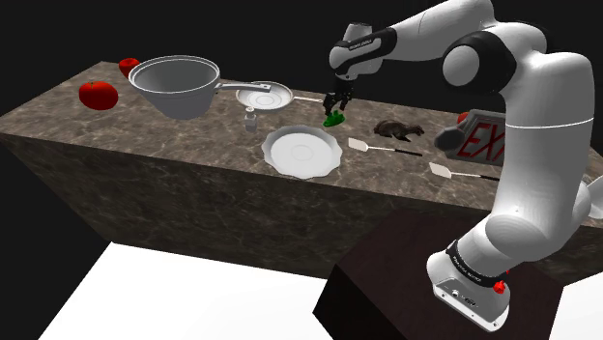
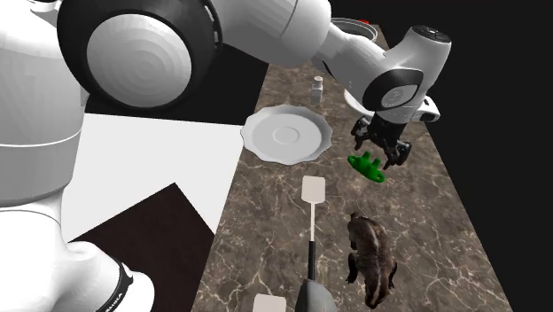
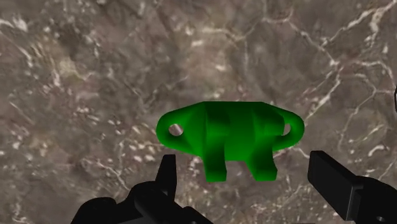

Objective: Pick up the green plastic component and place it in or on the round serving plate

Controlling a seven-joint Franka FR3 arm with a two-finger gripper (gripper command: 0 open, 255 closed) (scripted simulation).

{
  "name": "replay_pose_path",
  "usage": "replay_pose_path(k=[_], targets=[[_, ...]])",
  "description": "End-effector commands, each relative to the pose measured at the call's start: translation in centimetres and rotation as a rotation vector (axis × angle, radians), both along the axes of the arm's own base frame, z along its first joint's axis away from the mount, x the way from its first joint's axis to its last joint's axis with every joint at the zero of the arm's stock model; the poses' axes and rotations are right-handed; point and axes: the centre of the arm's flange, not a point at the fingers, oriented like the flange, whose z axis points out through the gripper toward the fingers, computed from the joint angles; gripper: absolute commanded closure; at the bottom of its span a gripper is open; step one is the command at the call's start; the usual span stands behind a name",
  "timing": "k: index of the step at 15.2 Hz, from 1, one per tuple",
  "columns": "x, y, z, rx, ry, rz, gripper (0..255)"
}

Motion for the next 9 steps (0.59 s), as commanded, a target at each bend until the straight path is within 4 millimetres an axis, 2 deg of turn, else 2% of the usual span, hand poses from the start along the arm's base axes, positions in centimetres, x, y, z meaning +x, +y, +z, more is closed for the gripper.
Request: replay_pose_path(k=[1, 6, 7, 9], targets=[[0.02, -0.01, -0.20, 0.000, -0.001, 0.000, 0], [0.02, 0.00, -0.20, 0.000, -0.001, 0.000, 0], [0.02, 0.00, -0.20, 0.000, -0.001, 0.000, 255], [0.02, 0.00, -0.20, 0.000, -0.001, 0.000, 255]])
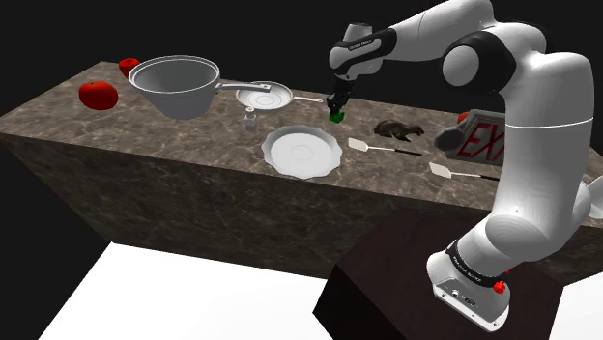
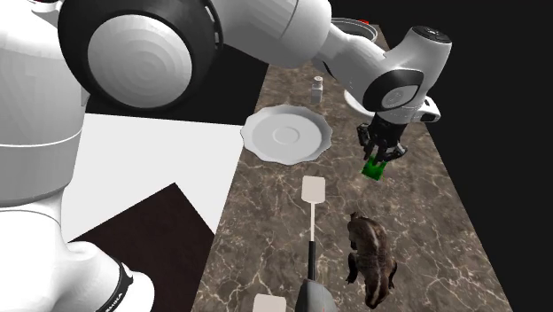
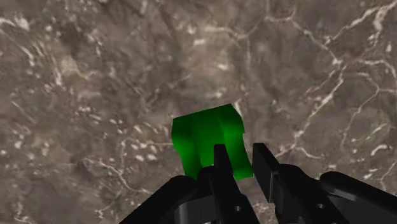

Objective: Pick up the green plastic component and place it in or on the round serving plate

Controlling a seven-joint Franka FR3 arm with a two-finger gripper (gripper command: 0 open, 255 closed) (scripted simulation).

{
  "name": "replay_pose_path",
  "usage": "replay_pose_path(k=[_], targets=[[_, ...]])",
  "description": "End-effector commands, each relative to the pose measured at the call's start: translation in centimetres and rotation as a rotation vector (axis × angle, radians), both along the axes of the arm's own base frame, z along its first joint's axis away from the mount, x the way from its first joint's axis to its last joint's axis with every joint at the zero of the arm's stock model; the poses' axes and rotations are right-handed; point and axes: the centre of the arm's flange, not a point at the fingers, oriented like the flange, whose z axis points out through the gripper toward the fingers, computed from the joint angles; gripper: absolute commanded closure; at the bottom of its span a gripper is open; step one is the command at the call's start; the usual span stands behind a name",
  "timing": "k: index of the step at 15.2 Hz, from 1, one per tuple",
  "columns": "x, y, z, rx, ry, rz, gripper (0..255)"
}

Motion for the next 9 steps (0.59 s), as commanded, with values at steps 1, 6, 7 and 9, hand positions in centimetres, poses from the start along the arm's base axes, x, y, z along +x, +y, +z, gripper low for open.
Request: replay_pose_path(k=[1, 6, 7, 9], targets=[[0.0, 0.1, -0.2, 0.002, 0.002, 0.001, 255], [0.1, 0.0, -0.2, 0.002, 0.002, 0.001, 255], [0.0, 0.1, -0.2, 0.002, 0.002, 0.001, 255], [0.0, 0.1, 0.9, 0.002, 0.002, 0.001, 255]])
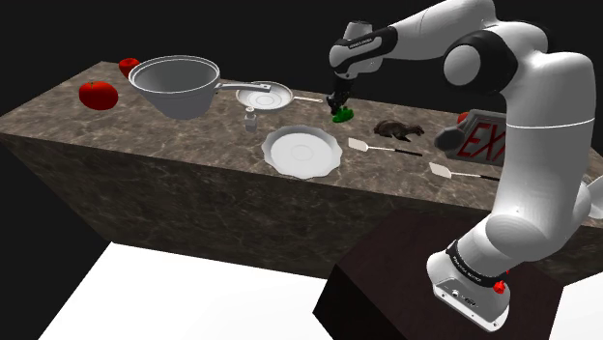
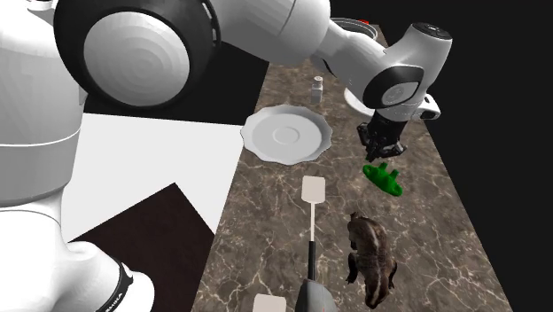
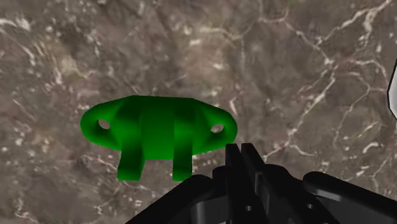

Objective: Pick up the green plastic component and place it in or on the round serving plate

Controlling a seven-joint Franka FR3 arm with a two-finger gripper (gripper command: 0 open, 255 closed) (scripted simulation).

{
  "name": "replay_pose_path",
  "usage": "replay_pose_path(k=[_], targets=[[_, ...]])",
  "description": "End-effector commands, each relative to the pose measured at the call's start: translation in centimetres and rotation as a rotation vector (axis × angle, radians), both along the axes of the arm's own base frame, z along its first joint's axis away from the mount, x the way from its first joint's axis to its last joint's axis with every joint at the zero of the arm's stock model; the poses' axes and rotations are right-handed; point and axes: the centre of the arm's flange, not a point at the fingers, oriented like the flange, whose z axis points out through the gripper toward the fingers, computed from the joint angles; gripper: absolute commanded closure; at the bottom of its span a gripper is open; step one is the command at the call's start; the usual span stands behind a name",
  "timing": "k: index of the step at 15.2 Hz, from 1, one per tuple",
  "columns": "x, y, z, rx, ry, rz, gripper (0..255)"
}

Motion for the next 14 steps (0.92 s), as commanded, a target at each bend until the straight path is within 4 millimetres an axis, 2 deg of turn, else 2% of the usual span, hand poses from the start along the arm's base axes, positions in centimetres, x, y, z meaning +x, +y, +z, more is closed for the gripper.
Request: replay_pose_path(k=[1, 2, 3, 8, 14], targets=[[0.0, -0.1, 0.9, 0.000, 0.001, 0.000, 255], [-0.1, -0.1, 0.4, 0.000, 0.000, 0.000, 255], [-0.1, -0.1, 0.4, 0.000, 0.000, 0.000, 0], [-1.8, -5.7, 2.1, -0.003, 0.031, -0.107, 0], [-1.8, -5.6, -1.1, -0.003, 0.031, -0.107, 0]])
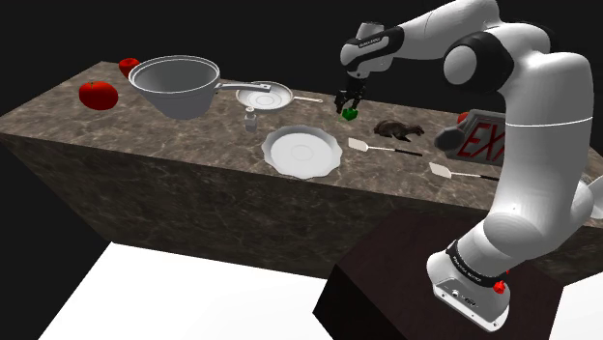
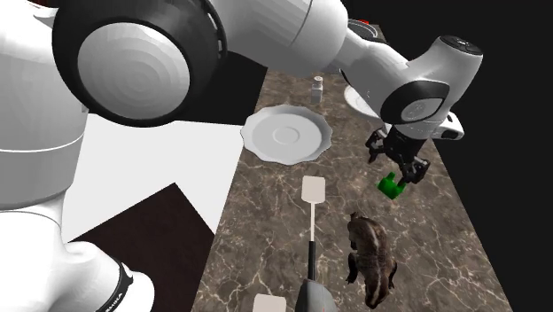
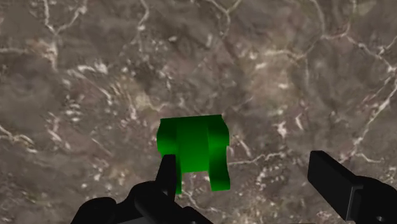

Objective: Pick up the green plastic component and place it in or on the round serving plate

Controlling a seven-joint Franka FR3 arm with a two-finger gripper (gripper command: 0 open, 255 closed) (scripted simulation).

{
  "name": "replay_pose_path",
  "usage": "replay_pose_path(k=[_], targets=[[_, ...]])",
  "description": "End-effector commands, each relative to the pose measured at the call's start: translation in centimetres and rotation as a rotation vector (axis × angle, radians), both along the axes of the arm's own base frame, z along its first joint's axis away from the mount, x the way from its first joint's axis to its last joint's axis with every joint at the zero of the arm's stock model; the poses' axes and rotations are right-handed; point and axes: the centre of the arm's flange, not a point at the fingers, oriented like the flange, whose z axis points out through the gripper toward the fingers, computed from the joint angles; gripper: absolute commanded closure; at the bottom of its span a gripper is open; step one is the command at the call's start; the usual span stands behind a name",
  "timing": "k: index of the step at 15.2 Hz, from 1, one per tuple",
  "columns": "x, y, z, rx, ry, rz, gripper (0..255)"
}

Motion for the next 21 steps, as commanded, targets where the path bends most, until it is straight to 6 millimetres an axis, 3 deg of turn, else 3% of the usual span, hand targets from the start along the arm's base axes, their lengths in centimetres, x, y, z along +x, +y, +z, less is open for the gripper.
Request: replay_pose_path(k=[1, 9, 10, 12, 18, 19, 21], targets=[[-0.2, 0.0, -1.1, 0.000, 0.000, 0.000, 0], [-0.1, 0.0, -1.4, 0.000, 0.000, 0.000, 0], [0.1, -0.1, -1.4, 0.000, 0.000, 0.000, 255], [0.3, 0.3, -2.0, 0.000, 0.000, 0.000, 255], [0.4, -1.1, -1.2, 0.001, 0.000, 0.001, 255], [-0.1, 0.0, -1.4, 0.000, 0.000, 0.000, 255], [-0.1, 0.0, -0.3, 0.000, 0.000, 0.000, 255]])
